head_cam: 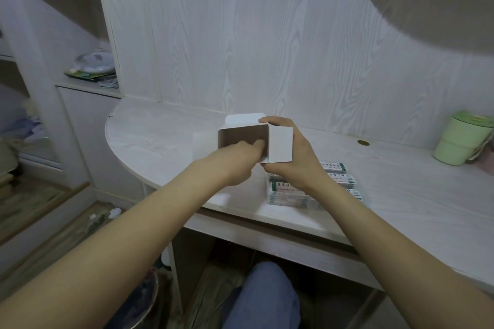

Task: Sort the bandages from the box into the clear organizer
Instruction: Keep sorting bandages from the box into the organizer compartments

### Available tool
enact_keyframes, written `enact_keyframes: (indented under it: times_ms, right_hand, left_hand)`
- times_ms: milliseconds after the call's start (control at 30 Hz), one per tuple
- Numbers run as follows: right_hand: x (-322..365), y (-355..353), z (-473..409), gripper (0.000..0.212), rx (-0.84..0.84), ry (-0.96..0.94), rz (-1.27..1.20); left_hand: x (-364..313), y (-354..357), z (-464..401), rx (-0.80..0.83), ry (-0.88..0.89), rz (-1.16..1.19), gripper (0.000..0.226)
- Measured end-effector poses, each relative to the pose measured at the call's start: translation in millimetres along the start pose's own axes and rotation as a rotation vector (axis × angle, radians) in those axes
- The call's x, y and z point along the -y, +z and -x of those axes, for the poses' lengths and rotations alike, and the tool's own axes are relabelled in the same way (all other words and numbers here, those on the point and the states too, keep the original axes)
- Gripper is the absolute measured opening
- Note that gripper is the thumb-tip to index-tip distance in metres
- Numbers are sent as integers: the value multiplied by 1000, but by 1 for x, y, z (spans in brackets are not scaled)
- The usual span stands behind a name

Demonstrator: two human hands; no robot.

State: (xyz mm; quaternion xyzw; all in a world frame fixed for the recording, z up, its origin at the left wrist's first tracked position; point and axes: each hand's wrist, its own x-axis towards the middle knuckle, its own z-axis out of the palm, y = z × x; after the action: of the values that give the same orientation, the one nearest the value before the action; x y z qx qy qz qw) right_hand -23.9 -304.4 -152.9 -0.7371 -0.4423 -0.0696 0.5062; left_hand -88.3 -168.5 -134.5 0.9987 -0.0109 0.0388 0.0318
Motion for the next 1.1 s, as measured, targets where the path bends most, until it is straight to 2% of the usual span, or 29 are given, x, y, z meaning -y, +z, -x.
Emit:
enact_keyframes:
  times_ms: [200, 400, 600, 700, 867, 933, 1033, 1100]
  right_hand:
    - [2, 3, 1, 71, -4, 19, -72]
    - [1, 3, -4, 70, -6, 72, -68]
    - [0, 11, -9, 67, 8, 145, -8]
    - [1, 16, -14, 66, 31, 195, 12]
    - [-1, 24, -20, 55, 179, 344, 14]
    - [-1, 26, -24, 45, 204, 425, -3]
    - [4, 25, -24, 38, 267, 476, -1]
    - [7, 19, -20, 50, 306, 498, 68]
  left_hand:
    - [6, -1, 3, -60, 30, -105, 33]
    - [14, -8, 17, -230, 137, -45, 16]
    - [30, -6, 35, -507, 219, 287, 10]
    - [39, -6, 36, -561, 112, 466, 10]
    - [39, -10, 39, -715, -54, 691, 10]
    - [37, -10, 37, -737, -134, 861, 8]
    - [35, -5, 35, -686, -196, 1060, 5]
    - [34, -3, 34, -678, -229, 1174, 5]
